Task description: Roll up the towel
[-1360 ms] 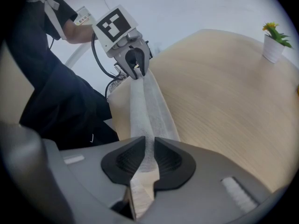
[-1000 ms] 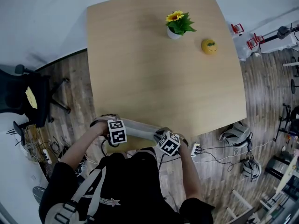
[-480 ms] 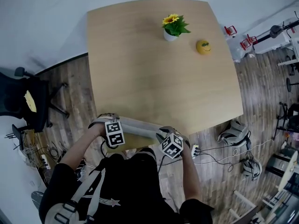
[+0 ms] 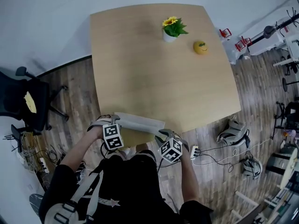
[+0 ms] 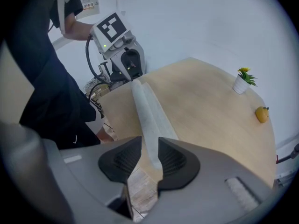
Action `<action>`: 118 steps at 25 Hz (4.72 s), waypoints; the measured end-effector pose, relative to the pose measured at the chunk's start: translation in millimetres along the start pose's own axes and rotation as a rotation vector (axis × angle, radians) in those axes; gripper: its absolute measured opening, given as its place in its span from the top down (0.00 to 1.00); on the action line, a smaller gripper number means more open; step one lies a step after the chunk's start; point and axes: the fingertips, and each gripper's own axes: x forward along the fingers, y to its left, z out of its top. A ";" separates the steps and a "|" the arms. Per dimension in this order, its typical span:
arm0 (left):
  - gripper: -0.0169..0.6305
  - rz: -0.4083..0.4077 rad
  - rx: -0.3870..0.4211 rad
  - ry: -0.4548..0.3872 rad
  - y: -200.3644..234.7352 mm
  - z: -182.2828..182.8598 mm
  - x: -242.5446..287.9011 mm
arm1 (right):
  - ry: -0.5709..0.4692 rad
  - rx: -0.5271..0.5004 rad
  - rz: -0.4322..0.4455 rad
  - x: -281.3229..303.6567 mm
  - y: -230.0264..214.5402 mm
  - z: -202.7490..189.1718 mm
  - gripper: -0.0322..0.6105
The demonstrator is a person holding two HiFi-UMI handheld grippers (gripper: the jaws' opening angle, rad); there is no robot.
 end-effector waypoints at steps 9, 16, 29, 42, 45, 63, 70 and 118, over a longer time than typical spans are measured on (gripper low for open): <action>0.71 0.025 0.005 -0.040 -33.5 -1.4 4.4 | -0.004 -0.007 -0.042 6.9 23.9 -12.3 0.69; 0.71 0.043 0.028 -0.049 -37.9 3.2 15.1 | 0.013 -0.041 -0.083 21.2 19.6 -17.8 0.68; 0.71 0.017 0.034 -0.016 -33.1 3.4 42.9 | 0.045 -0.091 -0.110 48.0 3.9 -23.7 0.68; 0.73 -0.012 0.051 0.027 -17.9 7.2 51.6 | 0.063 -0.126 -0.112 55.1 -12.1 -22.9 0.69; 0.74 -0.007 0.053 0.030 -13.9 7.6 53.1 | 0.065 -0.137 -0.115 56.7 -16.2 -22.2 0.70; 0.82 -0.350 0.070 0.106 -51.8 -9.9 45.3 | 0.128 -0.048 0.229 48.4 15.4 -24.1 0.81; 0.81 -0.455 0.042 0.160 -47.5 -8.9 46.7 | 0.150 0.007 0.346 46.6 13.0 -19.7 0.81; 0.72 -0.109 -0.037 0.104 52.8 19.4 53.9 | 0.019 0.022 0.197 35.2 -86.2 -1.5 0.66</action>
